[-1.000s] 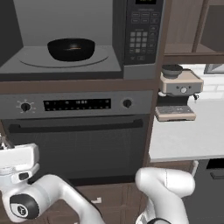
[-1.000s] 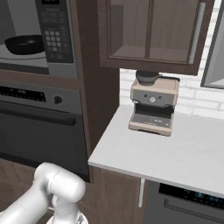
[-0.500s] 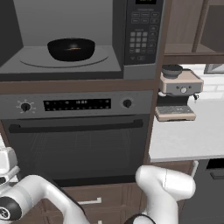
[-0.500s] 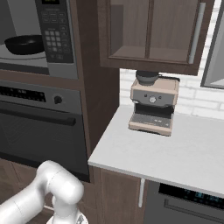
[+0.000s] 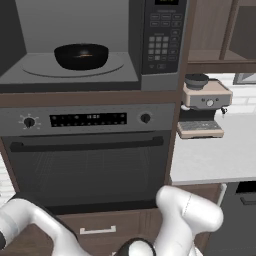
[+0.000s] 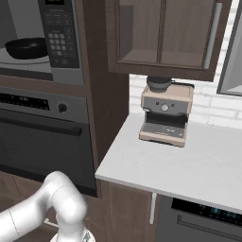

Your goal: Open the microwave, place the bowl with waffle inside the microwave, then close the microwave door and turn it on.

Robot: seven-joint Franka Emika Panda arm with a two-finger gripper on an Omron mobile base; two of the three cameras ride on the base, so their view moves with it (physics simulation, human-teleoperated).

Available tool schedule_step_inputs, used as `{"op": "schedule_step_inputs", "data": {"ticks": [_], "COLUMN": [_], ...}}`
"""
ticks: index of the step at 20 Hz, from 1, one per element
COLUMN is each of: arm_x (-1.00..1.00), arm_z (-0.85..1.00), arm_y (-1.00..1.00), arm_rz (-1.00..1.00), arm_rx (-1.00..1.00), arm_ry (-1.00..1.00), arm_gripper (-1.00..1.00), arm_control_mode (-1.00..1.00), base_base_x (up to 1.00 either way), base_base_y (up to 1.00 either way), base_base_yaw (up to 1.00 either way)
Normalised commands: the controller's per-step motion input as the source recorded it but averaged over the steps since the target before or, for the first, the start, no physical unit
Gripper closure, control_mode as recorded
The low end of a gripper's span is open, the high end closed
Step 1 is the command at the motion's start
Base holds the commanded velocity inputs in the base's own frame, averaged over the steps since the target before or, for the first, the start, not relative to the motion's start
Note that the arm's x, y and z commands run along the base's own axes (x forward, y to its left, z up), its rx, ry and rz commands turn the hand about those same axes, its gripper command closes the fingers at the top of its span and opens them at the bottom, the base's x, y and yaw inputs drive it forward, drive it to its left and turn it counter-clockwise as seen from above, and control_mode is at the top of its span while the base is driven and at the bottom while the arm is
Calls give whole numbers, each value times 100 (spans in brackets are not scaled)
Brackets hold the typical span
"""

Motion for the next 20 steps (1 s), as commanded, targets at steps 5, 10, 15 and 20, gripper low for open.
{"op": "schedule_step_inputs", "data": {"ticks": [5, 10, 15, 20], "arm_x": [0, 0, -7, -40], "arm_z": [25, 44, 61, 64], "arm_y": [35, 12, -2, -44], "arm_rz": [-4, -6, -3, 1], "arm_rx": [0, 5, 18, 36], "arm_ry": [-16, -22, -17, -5], "arm_gripper": [100, 100, 100, 100], "arm_control_mode": [-100, -100, -100, -100], "base_base_x": [0, 0, 0, 0], "base_base_y": [0, 0, 0, 0], "base_base_yaw": [0, 0, 0, 0]}}
